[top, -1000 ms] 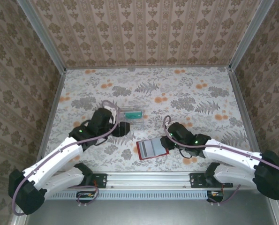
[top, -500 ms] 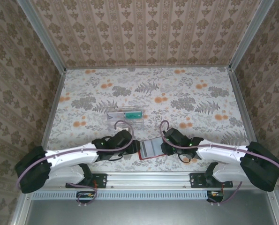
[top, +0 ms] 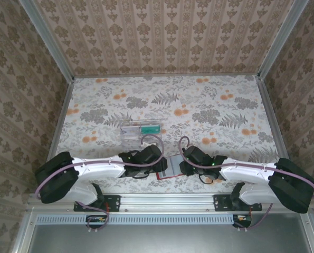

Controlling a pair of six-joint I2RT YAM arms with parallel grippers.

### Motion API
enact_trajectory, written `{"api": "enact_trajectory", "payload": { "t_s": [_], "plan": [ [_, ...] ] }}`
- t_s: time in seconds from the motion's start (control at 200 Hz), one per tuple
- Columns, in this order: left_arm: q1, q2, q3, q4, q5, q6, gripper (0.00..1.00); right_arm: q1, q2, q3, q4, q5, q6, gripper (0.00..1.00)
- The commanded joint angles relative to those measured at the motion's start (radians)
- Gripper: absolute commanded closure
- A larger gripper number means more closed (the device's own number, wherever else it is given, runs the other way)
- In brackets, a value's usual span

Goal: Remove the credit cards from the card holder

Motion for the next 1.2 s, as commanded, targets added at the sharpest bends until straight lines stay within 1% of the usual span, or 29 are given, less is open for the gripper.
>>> {"api": "enact_trajectory", "payload": {
  "t_s": [0.0, 0.28, 0.605, 0.765, 0.88, 1.195],
  "plan": [
    [-0.007, 0.021, 0.024, -0.002, 0.017, -0.024, 0.58, 0.008, -0.004, -0.02, 0.011, 0.02, 0.02, 0.71],
    [-0.005, 0.07, 0.029, 0.046, 0.057, -0.027, 0.59, 0.008, -0.001, -0.028, 0.018, 0.02, 0.023, 0.71],
    [-0.011, 0.063, 0.045, 0.089, 0.075, 0.015, 0.59, 0.009, 0.016, -0.029, 0.028, 0.019, 0.028, 0.71],
    [-0.02, 0.062, 0.072, 0.087, 0.081, 0.049, 0.55, 0.011, 0.021, -0.028, 0.028, 0.018, 0.028, 0.71],
    [-0.026, 0.067, 0.089, 0.084, 0.088, 0.064, 0.48, 0.01, 0.025, -0.027, 0.029, 0.019, 0.029, 0.71],
    [-0.037, 0.09, 0.145, 0.049, 0.097, 0.1, 0.45, 0.011, 0.023, -0.027, 0.024, 0.024, 0.031, 0.71]
  ]
}}
